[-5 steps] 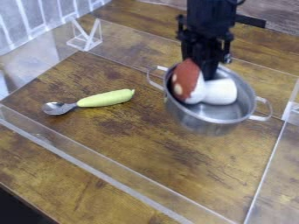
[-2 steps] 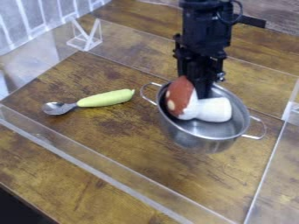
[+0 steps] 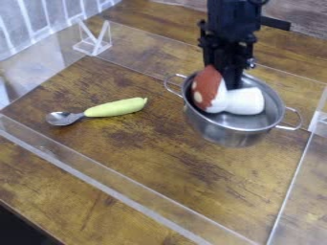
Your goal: Remove the mushroom from the silver pot and put it on the table
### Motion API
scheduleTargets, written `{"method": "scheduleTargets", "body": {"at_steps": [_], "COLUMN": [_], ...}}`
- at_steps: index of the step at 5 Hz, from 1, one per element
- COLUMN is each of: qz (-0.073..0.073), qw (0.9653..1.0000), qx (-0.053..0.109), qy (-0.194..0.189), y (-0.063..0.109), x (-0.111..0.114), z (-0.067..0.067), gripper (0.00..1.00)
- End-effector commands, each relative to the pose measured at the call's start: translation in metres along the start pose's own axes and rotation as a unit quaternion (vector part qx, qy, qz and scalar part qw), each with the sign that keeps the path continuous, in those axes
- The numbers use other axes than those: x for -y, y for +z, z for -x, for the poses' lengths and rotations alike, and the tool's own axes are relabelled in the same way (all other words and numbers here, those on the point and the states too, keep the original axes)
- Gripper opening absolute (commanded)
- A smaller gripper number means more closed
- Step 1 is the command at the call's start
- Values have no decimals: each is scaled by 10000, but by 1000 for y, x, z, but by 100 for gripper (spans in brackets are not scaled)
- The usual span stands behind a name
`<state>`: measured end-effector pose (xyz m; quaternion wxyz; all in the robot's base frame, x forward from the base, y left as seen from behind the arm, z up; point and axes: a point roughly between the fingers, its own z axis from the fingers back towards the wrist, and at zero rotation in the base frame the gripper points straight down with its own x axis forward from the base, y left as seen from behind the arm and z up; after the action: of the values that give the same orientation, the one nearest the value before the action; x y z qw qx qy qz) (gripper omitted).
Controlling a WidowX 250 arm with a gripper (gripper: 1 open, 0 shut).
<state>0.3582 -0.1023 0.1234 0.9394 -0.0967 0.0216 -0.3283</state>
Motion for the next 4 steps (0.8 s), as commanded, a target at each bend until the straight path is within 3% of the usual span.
{"method": "scheduleTargets", "body": {"at_steps": [1, 2, 4], "qz": [-115, -66, -10], "qw": [9992, 9990, 9995], "qx": [347, 312, 313], "qy": [-185, -328, -68], "y": [16, 10, 20], "x": [-4, -5, -22], "z": [-6, -10, -8], "gripper": [0, 0, 0]}}
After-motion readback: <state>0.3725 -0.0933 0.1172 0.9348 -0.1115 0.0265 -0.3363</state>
